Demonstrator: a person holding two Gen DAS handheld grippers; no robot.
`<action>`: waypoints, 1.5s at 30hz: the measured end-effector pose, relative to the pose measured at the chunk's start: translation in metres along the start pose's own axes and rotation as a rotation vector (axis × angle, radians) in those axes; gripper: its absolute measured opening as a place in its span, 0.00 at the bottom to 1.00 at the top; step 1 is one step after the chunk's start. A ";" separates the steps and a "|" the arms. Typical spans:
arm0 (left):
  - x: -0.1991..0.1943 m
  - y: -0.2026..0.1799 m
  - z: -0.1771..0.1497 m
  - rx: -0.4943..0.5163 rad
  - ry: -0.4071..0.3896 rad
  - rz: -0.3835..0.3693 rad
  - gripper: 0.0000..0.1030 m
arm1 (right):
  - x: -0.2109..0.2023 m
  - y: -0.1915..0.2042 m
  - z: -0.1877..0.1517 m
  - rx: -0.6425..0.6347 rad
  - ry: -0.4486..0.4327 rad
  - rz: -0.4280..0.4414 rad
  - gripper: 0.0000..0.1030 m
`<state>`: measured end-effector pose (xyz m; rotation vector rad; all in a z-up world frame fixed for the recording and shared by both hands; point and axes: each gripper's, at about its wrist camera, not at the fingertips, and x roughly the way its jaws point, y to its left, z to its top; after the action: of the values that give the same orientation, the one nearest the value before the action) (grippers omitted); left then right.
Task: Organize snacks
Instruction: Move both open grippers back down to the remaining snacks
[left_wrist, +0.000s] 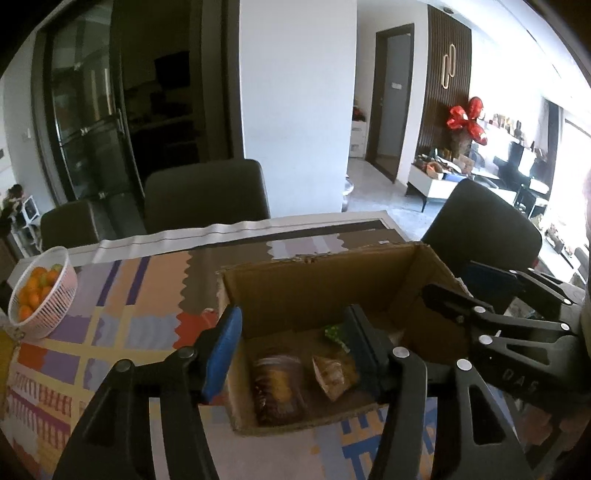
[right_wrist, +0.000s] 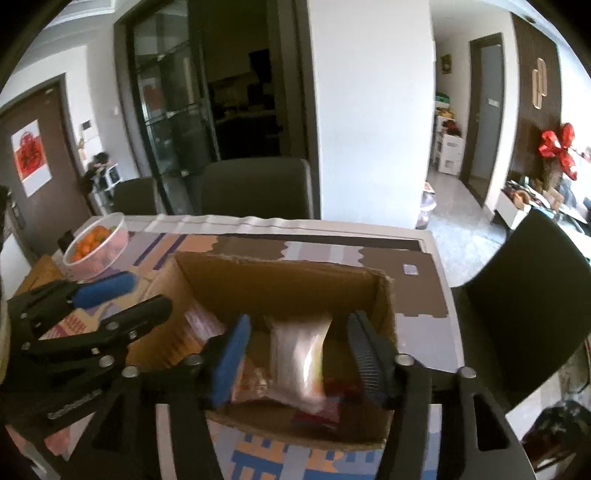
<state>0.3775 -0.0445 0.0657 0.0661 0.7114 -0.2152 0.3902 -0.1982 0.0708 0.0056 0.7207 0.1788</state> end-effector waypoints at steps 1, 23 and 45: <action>-0.003 0.001 -0.001 0.002 -0.002 0.006 0.58 | -0.003 -0.002 -0.002 0.004 -0.006 -0.006 0.57; -0.116 -0.048 -0.072 0.057 -0.090 -0.031 0.64 | -0.128 -0.005 -0.078 0.000 -0.102 -0.065 0.57; -0.102 -0.075 -0.160 0.095 0.052 -0.039 0.65 | -0.136 -0.033 -0.182 0.112 0.069 -0.127 0.57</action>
<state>0.1836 -0.0783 0.0126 0.1484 0.7541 -0.2858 0.1761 -0.2634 0.0212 0.0610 0.7968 0.0167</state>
